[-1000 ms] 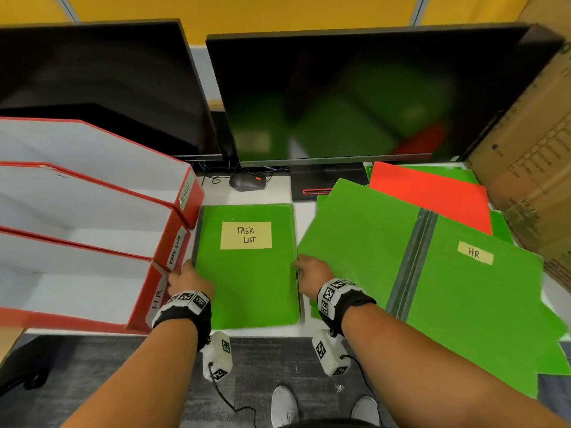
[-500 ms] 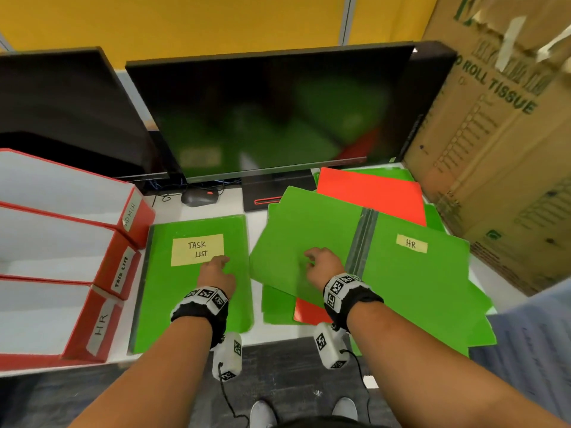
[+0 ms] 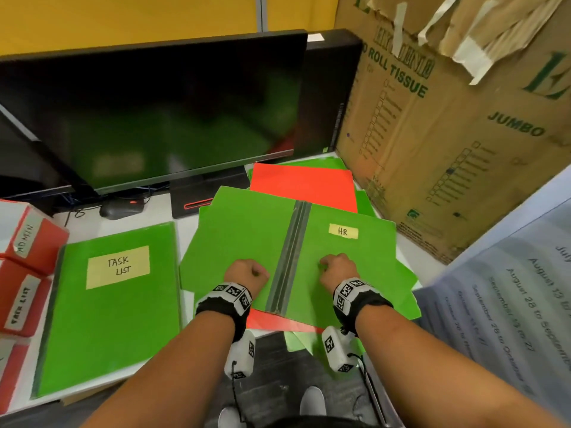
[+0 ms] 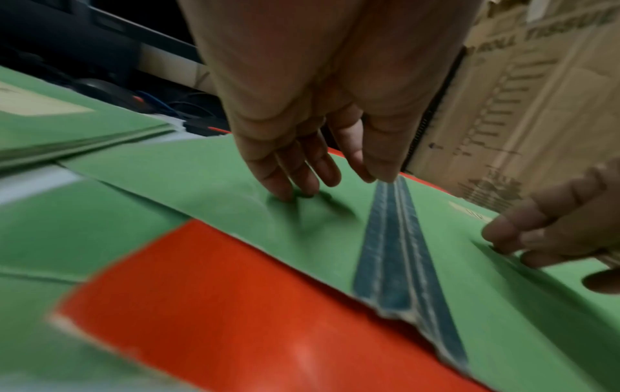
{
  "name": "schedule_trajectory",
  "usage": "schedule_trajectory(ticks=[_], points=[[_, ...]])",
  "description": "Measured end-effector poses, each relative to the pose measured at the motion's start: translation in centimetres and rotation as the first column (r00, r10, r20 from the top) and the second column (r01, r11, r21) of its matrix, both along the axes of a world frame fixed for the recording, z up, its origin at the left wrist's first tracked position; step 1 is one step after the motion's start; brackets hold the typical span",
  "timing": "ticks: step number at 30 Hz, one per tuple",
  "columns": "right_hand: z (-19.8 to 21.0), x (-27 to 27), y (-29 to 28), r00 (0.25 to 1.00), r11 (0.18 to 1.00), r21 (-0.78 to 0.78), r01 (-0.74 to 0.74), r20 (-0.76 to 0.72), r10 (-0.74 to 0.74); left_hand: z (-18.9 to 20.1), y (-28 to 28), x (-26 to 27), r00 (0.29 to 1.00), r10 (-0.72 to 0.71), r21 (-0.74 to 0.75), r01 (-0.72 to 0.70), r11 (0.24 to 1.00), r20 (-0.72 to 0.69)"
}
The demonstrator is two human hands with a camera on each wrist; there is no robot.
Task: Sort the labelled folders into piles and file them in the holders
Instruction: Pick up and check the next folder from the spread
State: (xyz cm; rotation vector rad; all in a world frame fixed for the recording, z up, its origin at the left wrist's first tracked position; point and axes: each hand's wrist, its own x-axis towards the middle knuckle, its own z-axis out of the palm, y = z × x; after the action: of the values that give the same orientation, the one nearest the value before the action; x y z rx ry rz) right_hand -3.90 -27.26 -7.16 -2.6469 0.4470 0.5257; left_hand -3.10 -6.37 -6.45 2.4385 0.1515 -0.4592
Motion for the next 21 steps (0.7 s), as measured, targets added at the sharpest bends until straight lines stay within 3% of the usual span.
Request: schedule_trajectory(ticks=[5,8,12,18,21], points=[[-0.7,-0.3,-1.5,0.991,0.993,-0.007,-0.116,-0.062,0.116,-0.8,-3.5,0.4,0.998,-0.044,0.094,0.047,0.994,-0.037],[-0.8,-0.5,-1.8,0.981,0.985,-0.025,-0.169,-0.096,0.166,-1.6,-4.7,0.6,0.993,-0.100,0.245,0.112,0.963,-0.060],[-0.9,-0.5,-2.3,0.978,0.982,-0.018,-0.188,-0.097,0.185,-2.0,-5.9,0.7,0.995,-0.050,0.420,0.081,0.904,-0.082],[-0.5,-0.3,-2.6,0.987,0.990,-0.020,-0.142,-0.078,0.140,-2.5,-6.2,1.2,0.986,-0.120,0.501,0.163,0.850,-0.118],[-0.8,-0.4,-2.6,0.979,0.981,0.048,-0.188,-0.072,0.191,-2.6,-6.4,1.2,0.975,-0.172,0.535,0.221,0.815,-0.140]])
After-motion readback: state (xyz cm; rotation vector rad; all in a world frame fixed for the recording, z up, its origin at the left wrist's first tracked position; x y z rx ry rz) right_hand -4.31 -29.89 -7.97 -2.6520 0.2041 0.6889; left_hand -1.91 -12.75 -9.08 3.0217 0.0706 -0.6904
